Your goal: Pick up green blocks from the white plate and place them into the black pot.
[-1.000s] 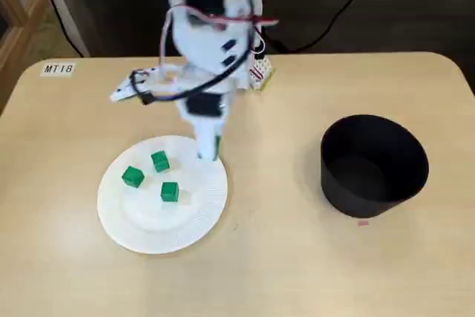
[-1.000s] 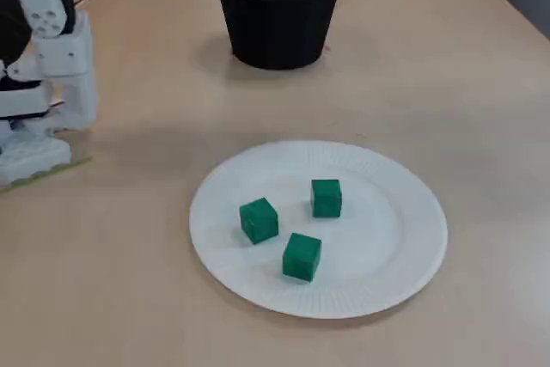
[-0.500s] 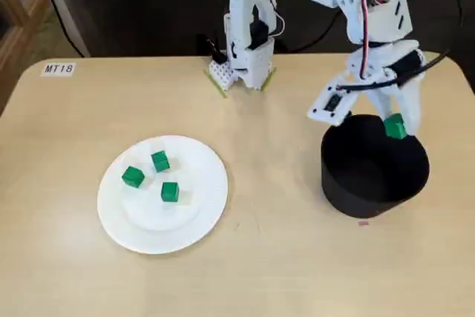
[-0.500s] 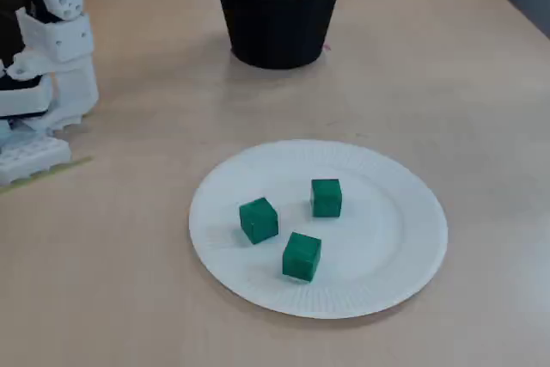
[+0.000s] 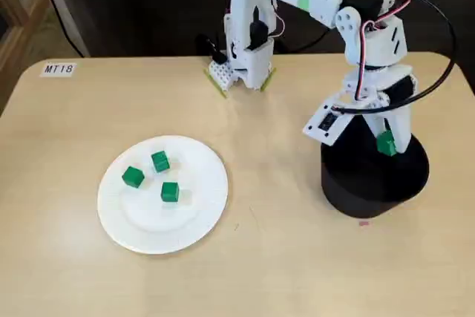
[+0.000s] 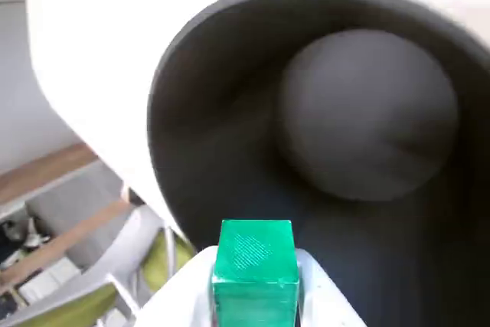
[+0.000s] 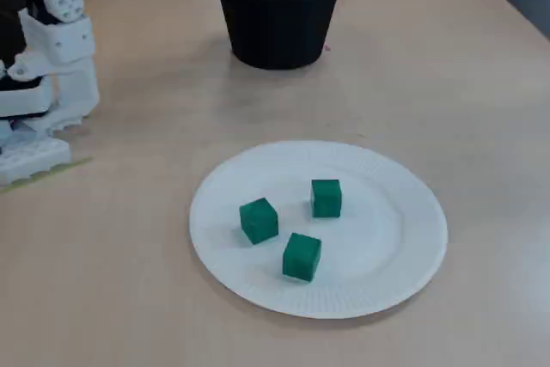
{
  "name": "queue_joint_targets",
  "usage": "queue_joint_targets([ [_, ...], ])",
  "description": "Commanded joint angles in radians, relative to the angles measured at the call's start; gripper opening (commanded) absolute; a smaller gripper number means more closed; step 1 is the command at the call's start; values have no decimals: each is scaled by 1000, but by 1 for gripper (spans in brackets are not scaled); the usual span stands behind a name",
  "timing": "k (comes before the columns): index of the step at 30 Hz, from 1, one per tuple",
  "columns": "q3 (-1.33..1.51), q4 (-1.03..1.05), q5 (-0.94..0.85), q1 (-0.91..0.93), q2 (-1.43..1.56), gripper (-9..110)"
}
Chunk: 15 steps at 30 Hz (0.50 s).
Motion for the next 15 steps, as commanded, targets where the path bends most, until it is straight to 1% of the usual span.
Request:
queue_joint_targets([
  [1,-3,46,-14,28,54,26],
  [5,-3,87,-38,57,87,30],
  [6,-3,97,-46,64,95,28],
  [7,-5,106,-54,75,104,22],
  [9,-9,146,-77,114,132,1],
  [10,-14,179,-80,147,150,-2],
  [15,-11,282,-115,417,268,-2],
])
